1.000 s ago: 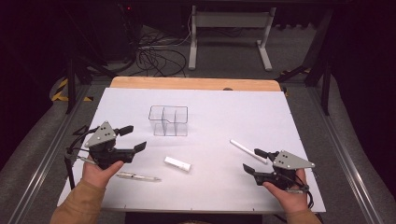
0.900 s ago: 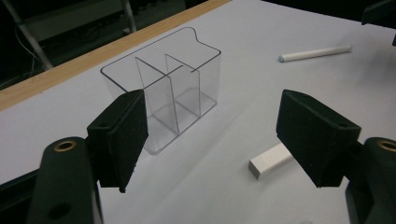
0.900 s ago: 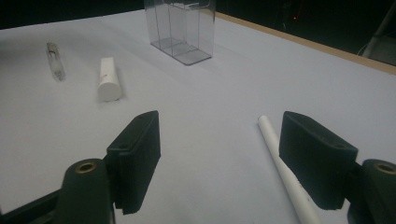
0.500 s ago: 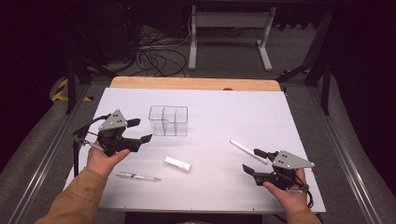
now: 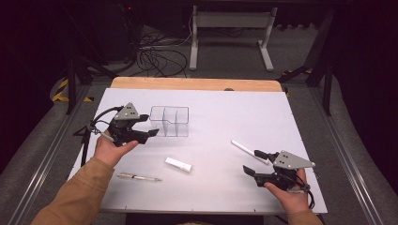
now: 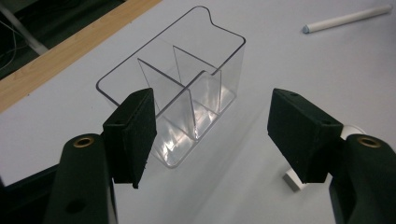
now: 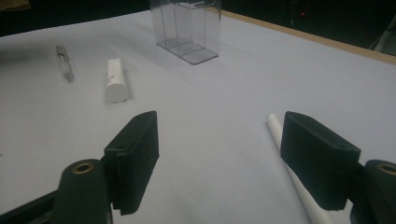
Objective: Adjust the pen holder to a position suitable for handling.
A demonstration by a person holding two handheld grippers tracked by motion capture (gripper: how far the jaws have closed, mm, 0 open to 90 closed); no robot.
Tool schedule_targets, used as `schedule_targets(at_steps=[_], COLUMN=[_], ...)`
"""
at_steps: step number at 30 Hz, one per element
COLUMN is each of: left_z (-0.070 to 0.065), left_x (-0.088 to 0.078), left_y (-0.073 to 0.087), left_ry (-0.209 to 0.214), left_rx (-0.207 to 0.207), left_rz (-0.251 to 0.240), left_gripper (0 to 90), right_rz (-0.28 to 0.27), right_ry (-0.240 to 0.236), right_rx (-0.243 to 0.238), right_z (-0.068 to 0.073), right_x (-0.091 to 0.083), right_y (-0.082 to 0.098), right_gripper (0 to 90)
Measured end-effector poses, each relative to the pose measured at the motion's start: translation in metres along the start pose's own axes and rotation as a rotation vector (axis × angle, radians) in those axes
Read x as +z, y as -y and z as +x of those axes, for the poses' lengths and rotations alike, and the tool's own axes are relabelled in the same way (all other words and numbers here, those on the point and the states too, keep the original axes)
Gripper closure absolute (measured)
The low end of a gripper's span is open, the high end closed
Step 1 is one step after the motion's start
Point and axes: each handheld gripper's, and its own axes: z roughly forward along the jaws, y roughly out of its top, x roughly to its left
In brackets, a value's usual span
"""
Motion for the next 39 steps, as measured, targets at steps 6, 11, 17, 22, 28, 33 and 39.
schedule_targets(at_steps=[6,11,17,22,28,33,39], left_z=[0.002,0.003,0.004,0.008,0.013,0.017,0.021], left_x=[0.008,0.012,0.017,0.024,0.033,0.041,0.051], left_y=[-0.006,-0.012,-0.02,-0.027,-0.034,-0.037,-0.041], left_ry=[0.016,0.011,-0.008,-0.008,0.032,0.053,0.085], left_rx=[0.023,0.079,0.163,0.191,0.19,0.2,0.225], left_rz=[0.03,0.08,0.165,0.221,0.267,0.29,0.355], left_gripper=[35.1,38.8,43.9,50.0,56.2,59.3,61.8], right_rz=[0.002,-0.001,0.002,0.004,0.002,0.003,0.006], right_ry=[-0.004,-0.005,-0.007,-0.009,-0.007,-0.005,-0.006], right_rx=[0.001,0.002,-0.001,-0.003,-0.006,-0.009,-0.009], right_z=[0.0,0.0,0.0,0.0,0.0,-0.001,-0.001], right_x=[0.0,-0.001,0.0,0.0,-0.001,-0.001,-0.001], right_y=[0.0,0.0,0.0,0.0,0.0,0.001,0.001], right_gripper=[28.8,28.8,28.8,28.8,28.6,28.5,28.4])
